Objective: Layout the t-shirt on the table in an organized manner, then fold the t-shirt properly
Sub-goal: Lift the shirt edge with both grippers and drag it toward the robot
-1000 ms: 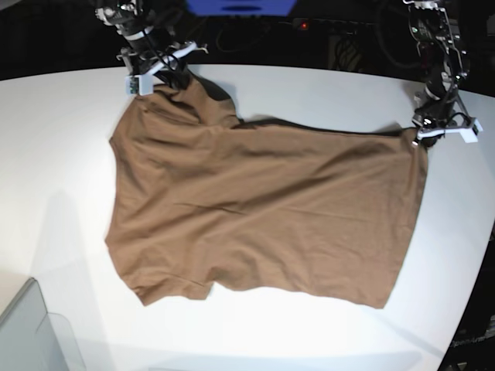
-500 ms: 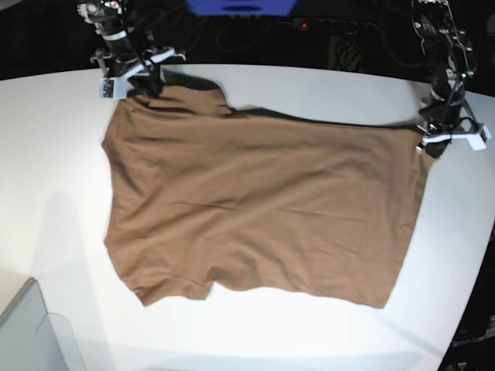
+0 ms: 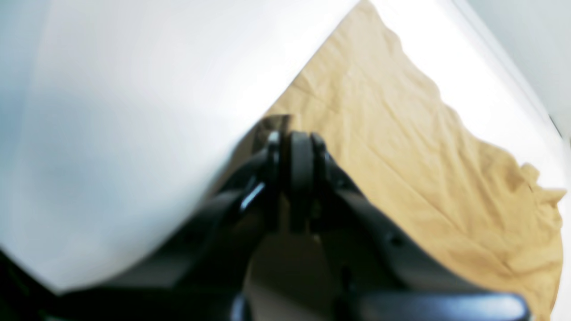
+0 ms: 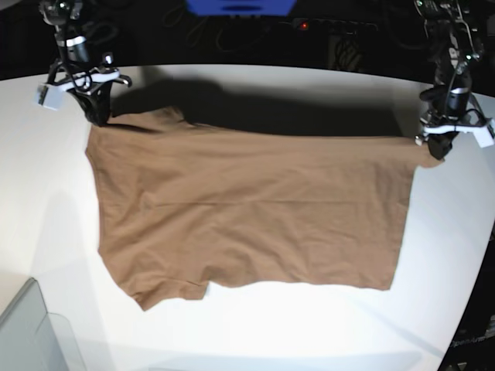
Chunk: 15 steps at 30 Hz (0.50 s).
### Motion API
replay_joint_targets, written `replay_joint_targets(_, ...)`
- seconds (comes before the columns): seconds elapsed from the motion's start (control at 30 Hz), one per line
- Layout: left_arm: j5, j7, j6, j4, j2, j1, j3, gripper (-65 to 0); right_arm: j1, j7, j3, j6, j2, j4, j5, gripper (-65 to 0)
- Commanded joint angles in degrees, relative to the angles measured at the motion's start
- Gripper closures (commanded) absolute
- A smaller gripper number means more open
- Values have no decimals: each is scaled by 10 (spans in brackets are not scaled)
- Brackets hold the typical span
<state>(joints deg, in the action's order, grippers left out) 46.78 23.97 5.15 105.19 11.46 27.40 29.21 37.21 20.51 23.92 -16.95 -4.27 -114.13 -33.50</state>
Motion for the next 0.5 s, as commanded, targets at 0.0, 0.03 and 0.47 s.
replay_joint_targets(0.0, 3, -13, -2, 17, 5, 7, 3, -1, 5, -14, 6, -6, 3, -11, -9, 0)
replay_joint_targets(0.03, 3, -13, -2, 23, 5, 15, 1, -1, 5, -14, 6, -9, 3, -9, -9, 0)
replay_joint_targets(0.47, -42, -12, -2, 40, 35, 11, -2, -1, -45, 31, 0, -73, 29, -2, -7, 0)
